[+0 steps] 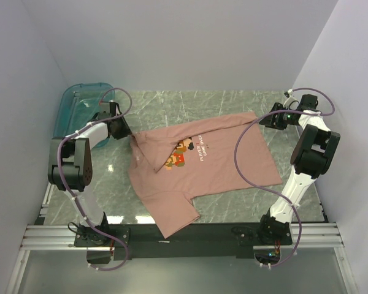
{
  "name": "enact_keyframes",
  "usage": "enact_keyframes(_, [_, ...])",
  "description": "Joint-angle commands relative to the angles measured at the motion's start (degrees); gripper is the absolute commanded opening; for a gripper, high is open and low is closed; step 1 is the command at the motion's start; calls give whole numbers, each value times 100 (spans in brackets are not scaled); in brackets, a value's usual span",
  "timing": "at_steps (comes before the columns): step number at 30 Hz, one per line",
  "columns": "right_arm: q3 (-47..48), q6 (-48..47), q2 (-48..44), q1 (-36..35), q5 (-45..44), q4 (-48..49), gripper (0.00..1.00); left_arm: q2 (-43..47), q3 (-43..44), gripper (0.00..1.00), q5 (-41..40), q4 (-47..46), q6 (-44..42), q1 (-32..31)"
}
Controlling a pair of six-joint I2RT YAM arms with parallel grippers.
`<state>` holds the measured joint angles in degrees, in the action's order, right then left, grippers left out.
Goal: Fold and stack the t-shirts
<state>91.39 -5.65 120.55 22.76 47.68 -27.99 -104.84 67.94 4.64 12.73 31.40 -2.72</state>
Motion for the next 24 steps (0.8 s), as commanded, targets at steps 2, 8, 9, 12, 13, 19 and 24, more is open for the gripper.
enact_keyframes(2, [159,-50,12,44,57,21,55,87,149,40,247,-183,42,17])
enact_keyframes(8, [168,-59,39,44,48,-5,55,-168,377,39,475,-166,68,9])
enact_keyframes(9, [168,-59,39,44,48,-5,55,-195,404,39,502,-157,68,8])
enact_keyframes(12, [194,-68,74,44,40,-40,55,-291,492,38,555,-140,59,8])
enact_keyframes(13, [195,-77,91,44,40,-31,55,-318,535,37,572,-131,59,-9])
enact_keyframes(19, [212,-85,109,44,22,-58,55,-555,615,27,722,-139,68,-35])
enact_keyframes(24, [221,-103,118,53,13,-58,55,-529,545,3,801,-210,95,-35])
